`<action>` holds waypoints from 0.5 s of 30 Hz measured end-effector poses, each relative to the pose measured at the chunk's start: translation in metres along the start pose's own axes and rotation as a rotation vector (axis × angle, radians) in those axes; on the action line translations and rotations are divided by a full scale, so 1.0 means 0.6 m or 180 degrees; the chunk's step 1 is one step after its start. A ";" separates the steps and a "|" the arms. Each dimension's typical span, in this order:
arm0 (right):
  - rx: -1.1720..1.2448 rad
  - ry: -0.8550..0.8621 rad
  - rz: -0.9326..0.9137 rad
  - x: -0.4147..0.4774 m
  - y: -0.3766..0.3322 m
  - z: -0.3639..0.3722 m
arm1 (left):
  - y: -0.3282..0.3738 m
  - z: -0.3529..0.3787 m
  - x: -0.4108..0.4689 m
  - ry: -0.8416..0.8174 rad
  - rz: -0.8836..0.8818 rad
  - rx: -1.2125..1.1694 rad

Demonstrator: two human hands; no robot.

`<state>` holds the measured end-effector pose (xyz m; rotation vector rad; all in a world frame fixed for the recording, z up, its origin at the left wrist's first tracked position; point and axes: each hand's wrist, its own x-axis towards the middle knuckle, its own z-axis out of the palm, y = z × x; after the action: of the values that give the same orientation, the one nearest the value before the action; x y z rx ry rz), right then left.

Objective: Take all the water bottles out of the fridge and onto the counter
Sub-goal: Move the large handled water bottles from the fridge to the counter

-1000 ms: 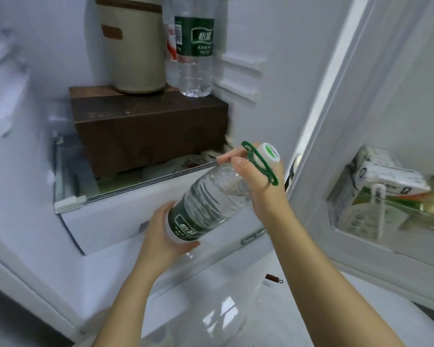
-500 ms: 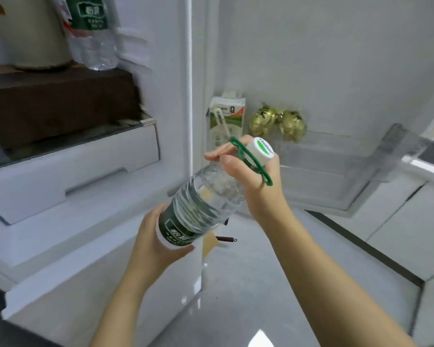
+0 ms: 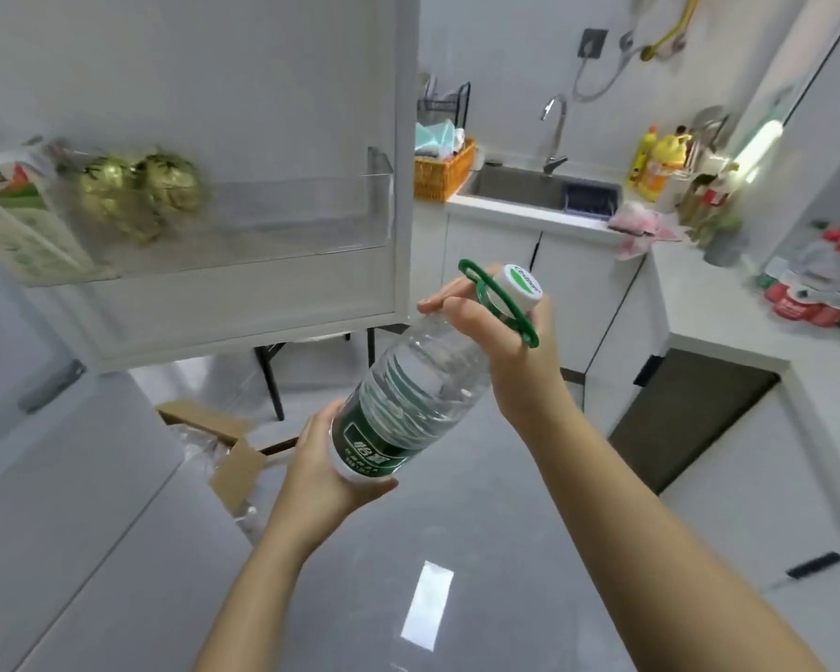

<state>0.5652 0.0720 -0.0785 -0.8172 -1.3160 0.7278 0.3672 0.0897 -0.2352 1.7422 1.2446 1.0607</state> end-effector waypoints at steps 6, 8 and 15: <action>-0.0322 0.0504 0.0002 0.003 0.008 -0.131 | 0.026 0.120 0.066 -0.0489 0.0102 -0.0065; -0.0447 0.0642 0.0020 0.013 0.016 -0.171 | 0.033 0.162 0.095 -0.0623 0.0126 -0.0115; -0.0817 0.1084 0.0146 0.096 0.062 -0.312 | 0.051 0.311 0.241 -0.1133 0.0222 -0.0272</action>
<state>0.7578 0.1217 -0.0915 -1.1274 -1.0960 0.4342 0.5764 0.2025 -0.2508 1.8224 0.9104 0.7850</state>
